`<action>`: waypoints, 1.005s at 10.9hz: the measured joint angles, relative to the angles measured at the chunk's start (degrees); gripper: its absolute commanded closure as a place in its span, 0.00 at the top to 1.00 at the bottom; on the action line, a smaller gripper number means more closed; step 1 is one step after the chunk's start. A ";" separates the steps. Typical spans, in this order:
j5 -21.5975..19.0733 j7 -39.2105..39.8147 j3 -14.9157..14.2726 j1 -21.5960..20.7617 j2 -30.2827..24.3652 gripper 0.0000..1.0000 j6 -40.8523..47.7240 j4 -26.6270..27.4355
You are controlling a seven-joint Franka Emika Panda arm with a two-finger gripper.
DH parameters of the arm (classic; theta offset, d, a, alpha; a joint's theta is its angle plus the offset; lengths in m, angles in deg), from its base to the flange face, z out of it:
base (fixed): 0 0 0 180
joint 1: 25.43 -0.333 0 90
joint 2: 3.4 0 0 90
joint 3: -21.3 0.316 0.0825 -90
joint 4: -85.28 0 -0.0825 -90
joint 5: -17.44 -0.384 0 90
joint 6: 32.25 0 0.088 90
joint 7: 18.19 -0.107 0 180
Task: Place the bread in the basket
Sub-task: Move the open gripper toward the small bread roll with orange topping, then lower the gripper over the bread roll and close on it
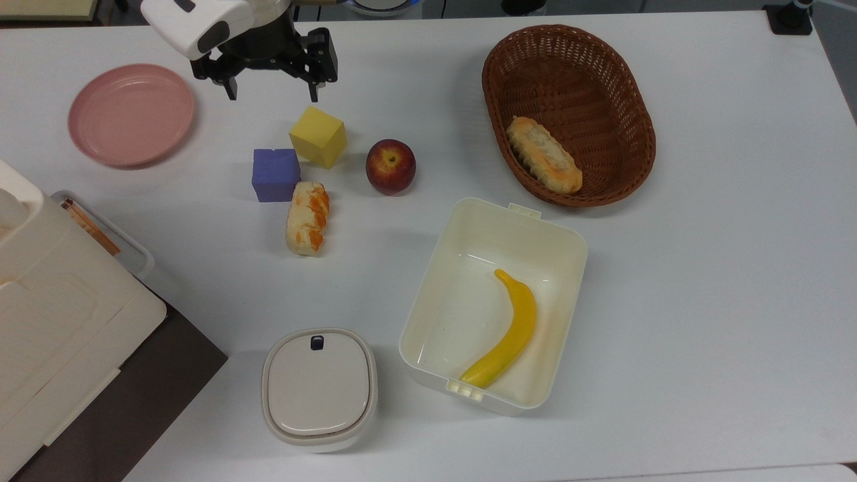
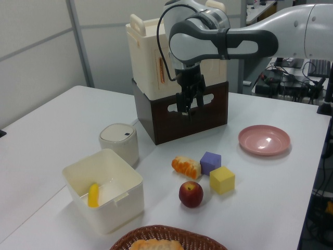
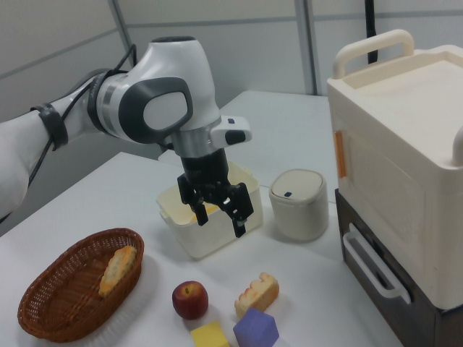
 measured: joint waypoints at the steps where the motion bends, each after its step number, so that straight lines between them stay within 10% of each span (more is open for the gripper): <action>1: 0.00 -0.01 0.00 0.18 0.21 1.00 0.00 0.37; 11: -1.62 -4.61 -0.48 2.56 11.10 1.00 -9.44 1.48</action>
